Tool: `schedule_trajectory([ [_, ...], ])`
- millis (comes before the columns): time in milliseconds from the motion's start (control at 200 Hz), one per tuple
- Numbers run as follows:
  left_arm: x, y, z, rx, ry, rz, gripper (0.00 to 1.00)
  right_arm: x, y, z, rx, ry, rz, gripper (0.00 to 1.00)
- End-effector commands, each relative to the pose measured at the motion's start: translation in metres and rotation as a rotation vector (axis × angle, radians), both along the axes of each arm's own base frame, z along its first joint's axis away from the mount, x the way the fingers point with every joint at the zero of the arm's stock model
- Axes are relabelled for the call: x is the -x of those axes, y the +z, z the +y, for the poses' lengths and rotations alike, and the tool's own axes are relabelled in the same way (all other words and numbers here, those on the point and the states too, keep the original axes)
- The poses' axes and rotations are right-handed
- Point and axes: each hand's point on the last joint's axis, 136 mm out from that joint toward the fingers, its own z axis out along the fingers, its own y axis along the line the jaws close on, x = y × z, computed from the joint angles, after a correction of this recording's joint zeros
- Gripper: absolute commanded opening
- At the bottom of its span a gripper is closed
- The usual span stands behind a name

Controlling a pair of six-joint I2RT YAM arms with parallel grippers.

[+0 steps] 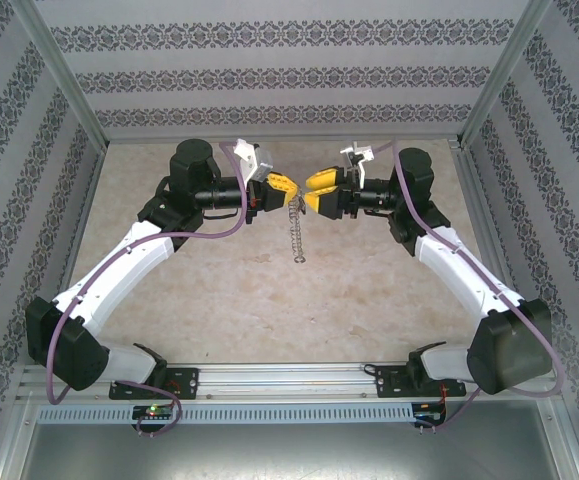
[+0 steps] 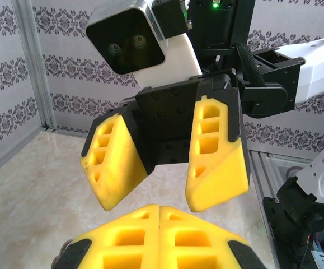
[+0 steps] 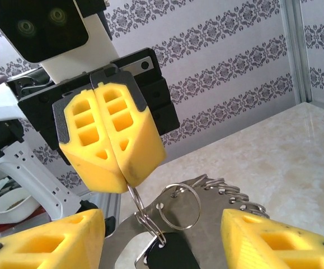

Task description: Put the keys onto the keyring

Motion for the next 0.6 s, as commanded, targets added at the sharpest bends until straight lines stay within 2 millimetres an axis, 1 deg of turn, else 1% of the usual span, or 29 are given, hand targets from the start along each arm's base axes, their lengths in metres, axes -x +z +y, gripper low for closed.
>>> schedule_trajectory([
  [0, 0.012, 0.028, -0.004, 0.052, -0.046, -0.085, 0.00, 0.005, 0.015, 0.007, -0.017, 0.043, -0.086, 0.57],
  [210, 0.012, 0.029, -0.005, 0.054, -0.049, -0.086, 0.00, 0.007, 0.014, 0.015, -0.016, 0.070, -0.086, 0.56],
  [305, 0.012, 0.029, -0.005, 0.054, -0.049, -0.088, 0.00, 0.007, 0.013, 0.017, -0.016, 0.077, -0.084, 0.53],
  [365, 0.012, 0.029, -0.006, 0.055, -0.048, -0.090, 0.00, 0.007, 0.012, 0.018, -0.016, 0.081, -0.082, 0.46],
  [425, 0.012, 0.028, -0.006, 0.053, -0.049, -0.087, 0.00, 0.008, 0.012, 0.019, -0.016, 0.083, -0.083, 0.37],
  [475, 0.012, 0.028, -0.006, 0.054, -0.048, -0.088, 0.00, 0.008, 0.013, 0.019, -0.017, 0.084, -0.085, 0.28],
  [595, 0.012, 0.027, -0.007, 0.054, -0.052, -0.084, 0.00, 0.009, 0.014, 0.019, -0.020, 0.089, -0.088, 0.10],
])
